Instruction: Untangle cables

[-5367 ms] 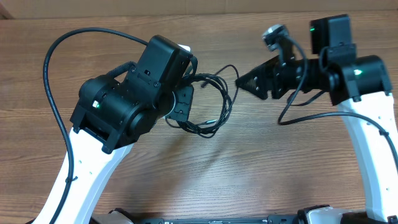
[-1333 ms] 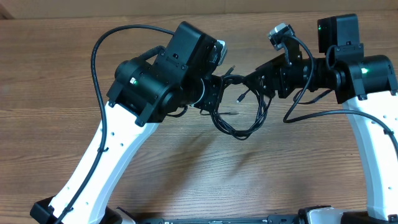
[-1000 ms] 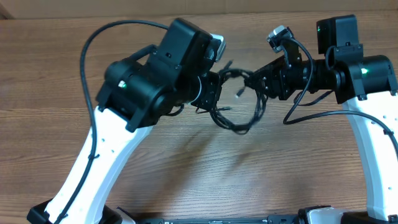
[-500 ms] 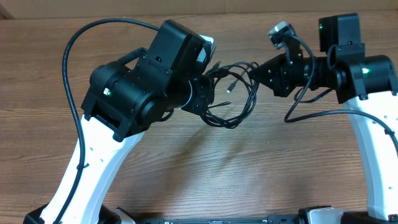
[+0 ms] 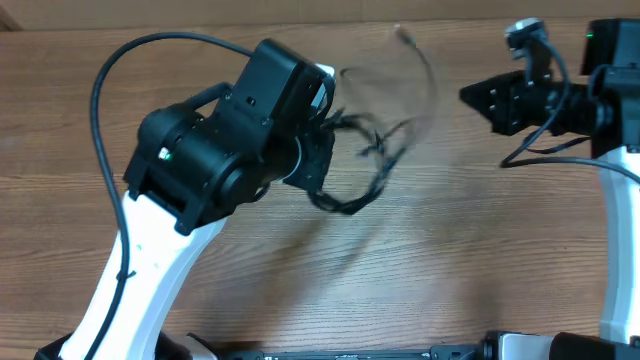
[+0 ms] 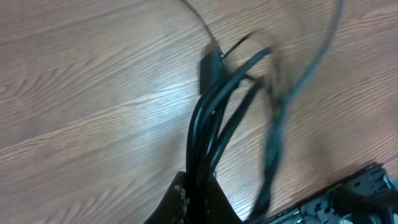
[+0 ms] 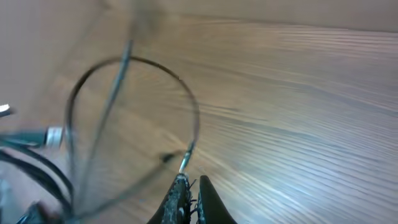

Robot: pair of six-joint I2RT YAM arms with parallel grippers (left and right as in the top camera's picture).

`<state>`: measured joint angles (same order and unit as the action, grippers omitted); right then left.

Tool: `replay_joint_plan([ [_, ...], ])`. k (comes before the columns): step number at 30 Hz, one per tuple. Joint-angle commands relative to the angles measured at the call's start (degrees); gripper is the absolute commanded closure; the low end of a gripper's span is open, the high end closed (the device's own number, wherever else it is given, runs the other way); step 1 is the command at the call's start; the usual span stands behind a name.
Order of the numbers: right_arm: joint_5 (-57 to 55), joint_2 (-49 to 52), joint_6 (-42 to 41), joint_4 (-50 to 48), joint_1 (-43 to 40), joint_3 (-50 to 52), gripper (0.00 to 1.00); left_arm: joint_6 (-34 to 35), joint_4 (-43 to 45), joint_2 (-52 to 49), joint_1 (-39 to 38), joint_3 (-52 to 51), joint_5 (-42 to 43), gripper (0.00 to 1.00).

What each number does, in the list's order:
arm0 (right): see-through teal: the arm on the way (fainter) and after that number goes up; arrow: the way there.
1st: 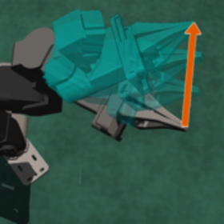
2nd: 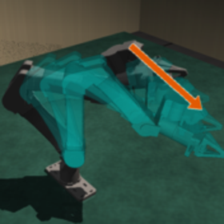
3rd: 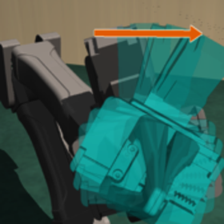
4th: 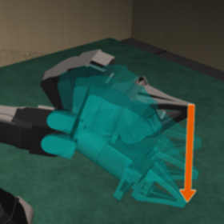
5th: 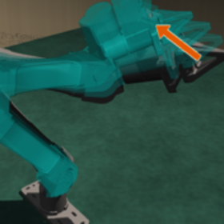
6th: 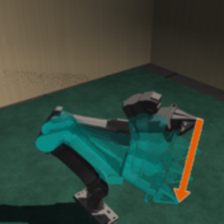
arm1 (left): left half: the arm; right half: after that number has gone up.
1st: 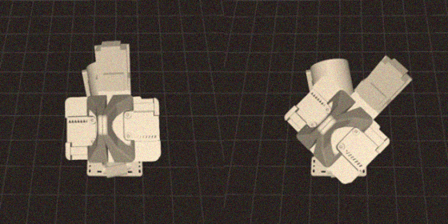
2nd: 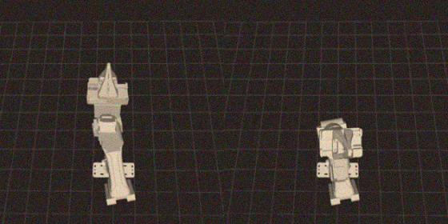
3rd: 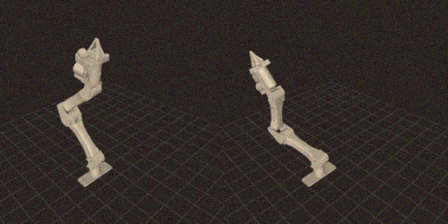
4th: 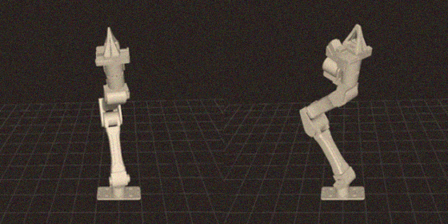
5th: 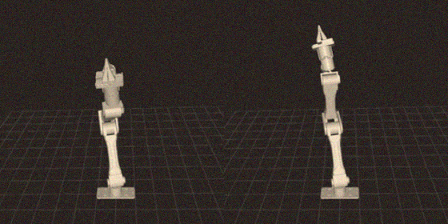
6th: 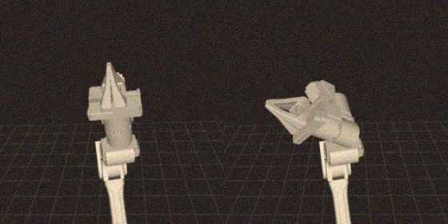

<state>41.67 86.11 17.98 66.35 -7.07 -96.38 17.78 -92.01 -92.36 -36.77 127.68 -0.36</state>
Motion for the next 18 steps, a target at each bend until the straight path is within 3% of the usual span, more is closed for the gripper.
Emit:
replay_joint_plan([
  [1, -1.6, -0.26, -1.75, -1.09, -3.13, -0.39, 0.96, -1.05, 0.24, 3.32, -0.09, 1.55, -1.9, 0.96],
  [7, 1.81, -0.26, -2.08, -0.31, -6.88, -0.39, 0.95, -0.98, -0.22, 4.17, 0.0, 1.55, -2.99, 0.94],
  [9, 3.91, -0.26, -2.05, 0.28, -6.6, -0.39, 0.48, -0.87, -0.33, 4.13, -0.02, 1.55, -2.93, 0.94],
  [10, 4.42, -0.26, -2.03, 0.55, -6.23, -0.39, 0.38, -0.92, -0.42, 4.13, -0.02, 1.55, -2.67, 0.95],
  [15, 7.02, -0.26, -0.76, 3.3, -1.62, -0.39, 0.21, -5.14, -0.07, 4.13, 0.0, 1.55, -4.42, 0.96],
  [18, 7.1, -0.26, -1.53, 4.42, 1.46, -0.39, 0.18, -5.33, 1.79, 4.15, 0.0, 1.55, -9.27, 0.96],
])
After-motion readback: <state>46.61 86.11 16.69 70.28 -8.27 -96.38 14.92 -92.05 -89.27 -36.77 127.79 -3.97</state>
